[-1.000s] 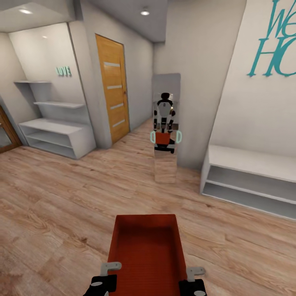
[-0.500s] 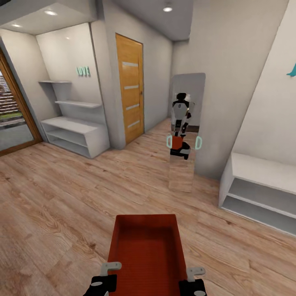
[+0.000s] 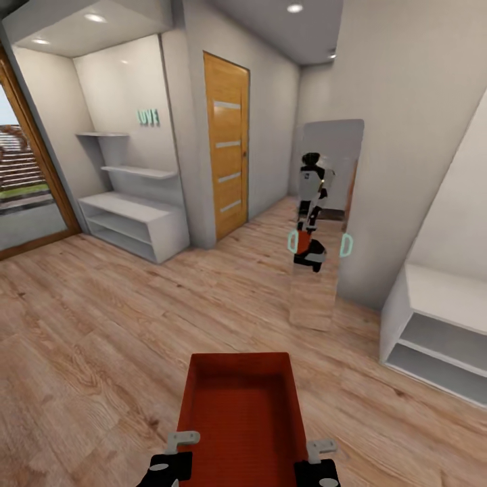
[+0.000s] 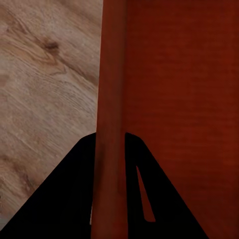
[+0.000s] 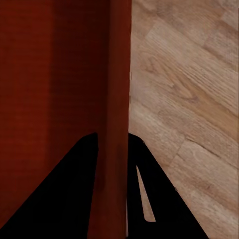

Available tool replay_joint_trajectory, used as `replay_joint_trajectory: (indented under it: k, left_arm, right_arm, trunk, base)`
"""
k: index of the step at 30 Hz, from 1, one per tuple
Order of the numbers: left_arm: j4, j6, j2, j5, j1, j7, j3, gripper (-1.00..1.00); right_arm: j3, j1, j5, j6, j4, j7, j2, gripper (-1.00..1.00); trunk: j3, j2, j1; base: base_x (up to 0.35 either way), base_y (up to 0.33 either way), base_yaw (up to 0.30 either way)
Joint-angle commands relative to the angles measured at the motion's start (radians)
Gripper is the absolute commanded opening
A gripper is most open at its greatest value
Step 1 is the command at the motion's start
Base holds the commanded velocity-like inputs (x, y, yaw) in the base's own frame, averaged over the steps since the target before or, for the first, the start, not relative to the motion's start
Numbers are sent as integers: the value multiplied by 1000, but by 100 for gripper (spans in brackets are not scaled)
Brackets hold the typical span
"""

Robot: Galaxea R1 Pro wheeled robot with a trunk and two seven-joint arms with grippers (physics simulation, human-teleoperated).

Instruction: Move the two storage containers from the living room to the garage. In the garage, place one container on the floor and stack the other container on top of it (either order is fine).

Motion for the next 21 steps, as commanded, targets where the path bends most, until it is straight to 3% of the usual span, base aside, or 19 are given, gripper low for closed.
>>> replay_joint_trajectory:
  k: [1,21]
  left_arm:
    - [0,5,-2,9,0,3,-64,-100]
    - [0,5,-2,9,0,3,-64,-100]
  right_arm:
    - [10,-1,-9,-4,2,-6,0,-100]
    - [10,-1,-9,-4,2,-6,0,-100]
  trunk:
    - [-1,-1,1]
    - [-1,-1,1]
  base:
    - [322,0,260]
    - [322,0,268]
